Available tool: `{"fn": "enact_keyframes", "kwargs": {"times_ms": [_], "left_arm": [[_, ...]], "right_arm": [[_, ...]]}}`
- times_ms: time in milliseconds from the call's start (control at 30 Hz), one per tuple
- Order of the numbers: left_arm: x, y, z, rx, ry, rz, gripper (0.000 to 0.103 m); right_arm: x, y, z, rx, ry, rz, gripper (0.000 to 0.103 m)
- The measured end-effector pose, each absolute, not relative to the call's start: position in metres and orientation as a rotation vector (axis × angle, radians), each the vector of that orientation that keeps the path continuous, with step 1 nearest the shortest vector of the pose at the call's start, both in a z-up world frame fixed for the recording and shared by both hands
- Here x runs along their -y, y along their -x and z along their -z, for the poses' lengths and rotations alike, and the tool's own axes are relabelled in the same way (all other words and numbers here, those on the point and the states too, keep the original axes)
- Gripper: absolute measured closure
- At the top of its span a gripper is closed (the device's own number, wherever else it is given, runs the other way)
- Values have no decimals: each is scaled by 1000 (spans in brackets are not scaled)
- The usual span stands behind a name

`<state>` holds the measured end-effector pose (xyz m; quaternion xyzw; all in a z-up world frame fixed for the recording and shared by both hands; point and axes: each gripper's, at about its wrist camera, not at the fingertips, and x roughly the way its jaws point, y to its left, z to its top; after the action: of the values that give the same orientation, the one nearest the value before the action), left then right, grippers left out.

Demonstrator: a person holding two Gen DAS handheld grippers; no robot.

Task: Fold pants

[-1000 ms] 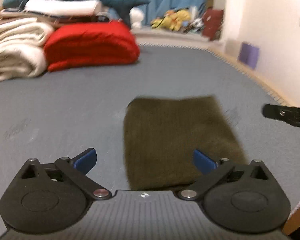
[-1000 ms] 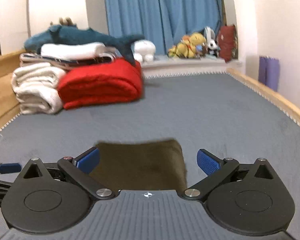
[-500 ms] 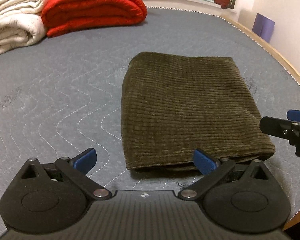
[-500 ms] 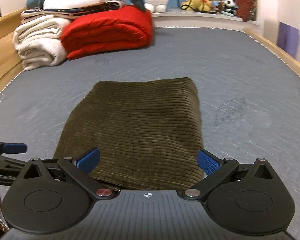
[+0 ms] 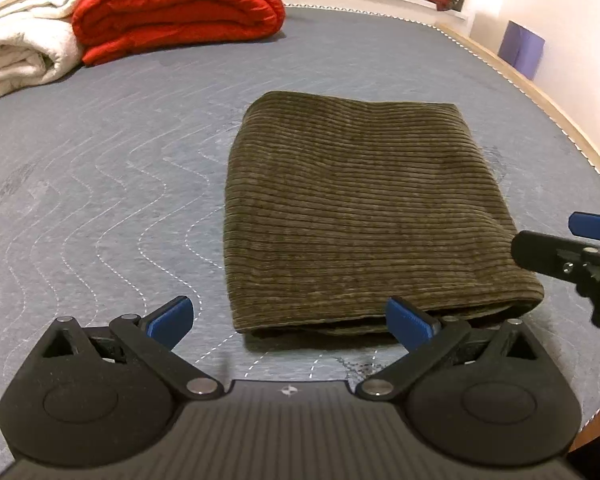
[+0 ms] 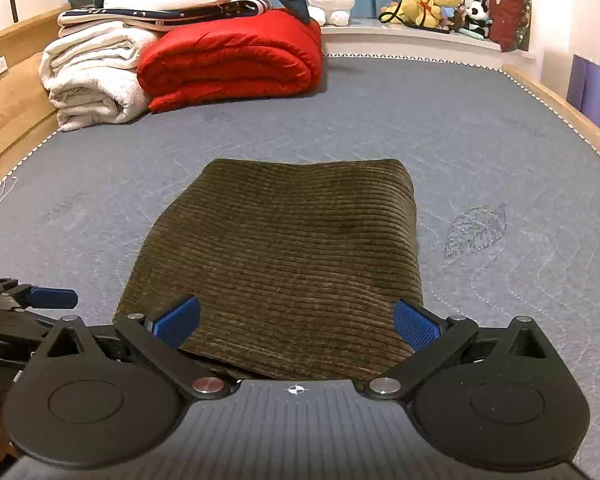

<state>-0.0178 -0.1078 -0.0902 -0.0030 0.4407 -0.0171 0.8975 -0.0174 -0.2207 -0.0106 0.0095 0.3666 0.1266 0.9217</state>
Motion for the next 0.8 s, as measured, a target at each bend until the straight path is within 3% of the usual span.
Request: {"fn": "enact_keyframes", "kwargs": {"times_ms": [800], "left_arm": [[103, 21, 87, -903, 8, 30, 0]], "right_arm": [[219, 19, 15, -759, 18, -239, 1]]}}
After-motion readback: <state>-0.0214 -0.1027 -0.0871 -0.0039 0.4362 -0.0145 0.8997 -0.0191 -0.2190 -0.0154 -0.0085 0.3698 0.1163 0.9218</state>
